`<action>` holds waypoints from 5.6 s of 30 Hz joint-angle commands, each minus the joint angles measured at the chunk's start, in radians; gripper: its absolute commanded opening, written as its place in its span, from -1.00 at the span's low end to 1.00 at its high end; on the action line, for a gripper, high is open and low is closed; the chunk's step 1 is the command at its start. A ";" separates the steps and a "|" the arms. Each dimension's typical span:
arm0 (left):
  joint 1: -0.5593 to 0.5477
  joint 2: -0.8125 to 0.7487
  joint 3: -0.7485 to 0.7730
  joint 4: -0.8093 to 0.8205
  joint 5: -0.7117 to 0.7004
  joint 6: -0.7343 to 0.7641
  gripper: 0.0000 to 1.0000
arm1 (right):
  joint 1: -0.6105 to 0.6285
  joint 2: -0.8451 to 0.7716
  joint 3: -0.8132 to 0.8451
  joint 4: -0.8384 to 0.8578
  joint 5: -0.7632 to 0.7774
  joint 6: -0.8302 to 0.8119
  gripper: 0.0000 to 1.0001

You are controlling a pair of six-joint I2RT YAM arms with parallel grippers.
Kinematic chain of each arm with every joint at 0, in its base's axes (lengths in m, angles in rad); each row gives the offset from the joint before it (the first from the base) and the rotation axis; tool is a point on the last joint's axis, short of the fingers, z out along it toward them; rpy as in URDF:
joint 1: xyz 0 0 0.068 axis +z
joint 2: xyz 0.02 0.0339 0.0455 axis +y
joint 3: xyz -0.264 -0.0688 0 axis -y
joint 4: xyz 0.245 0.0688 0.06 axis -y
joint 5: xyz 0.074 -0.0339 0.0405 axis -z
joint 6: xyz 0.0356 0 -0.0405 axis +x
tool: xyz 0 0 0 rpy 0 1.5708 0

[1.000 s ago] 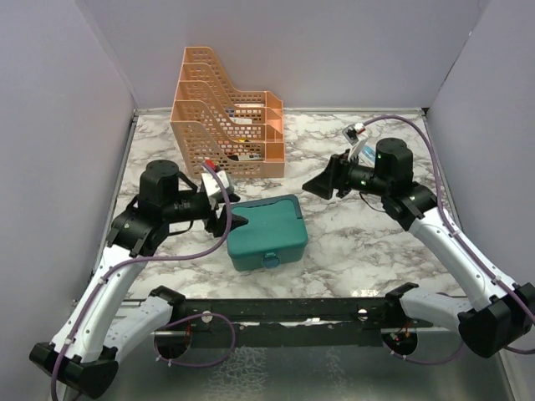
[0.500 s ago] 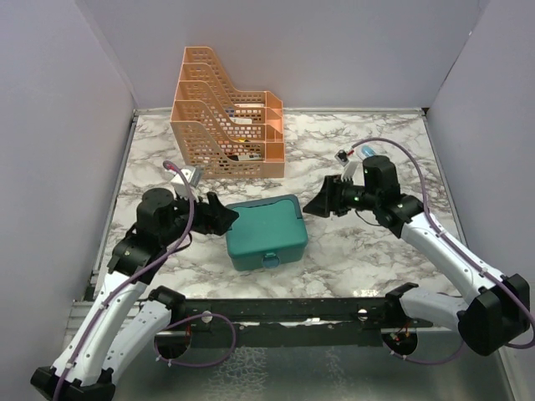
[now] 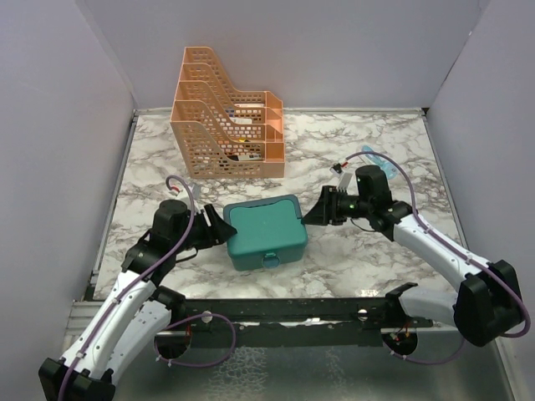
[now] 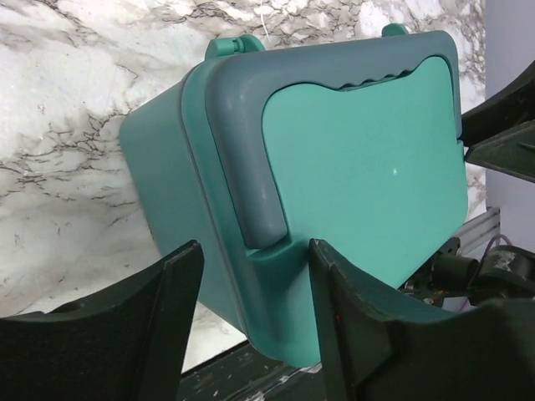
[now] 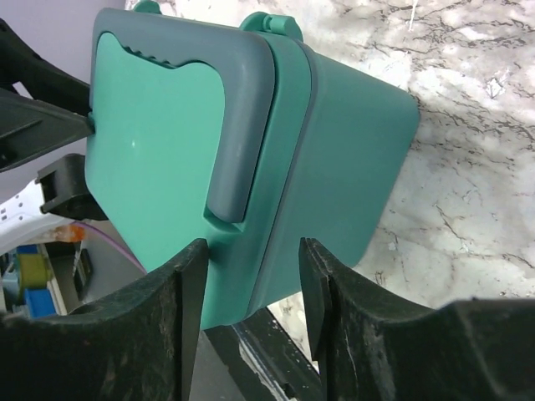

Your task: Organize the medicine kit

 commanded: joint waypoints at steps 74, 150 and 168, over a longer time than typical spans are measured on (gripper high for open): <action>0.006 0.362 0.261 0.242 -0.174 0.512 0.87 | 0.273 -0.112 -0.247 0.532 0.220 0.370 0.46; 0.006 0.390 0.129 0.254 -0.115 0.554 0.74 | 0.379 0.119 -0.126 0.646 0.458 0.679 -0.03; 0.006 0.424 0.250 0.197 -0.088 0.506 0.74 | 0.379 0.017 -0.082 0.525 0.435 0.532 0.04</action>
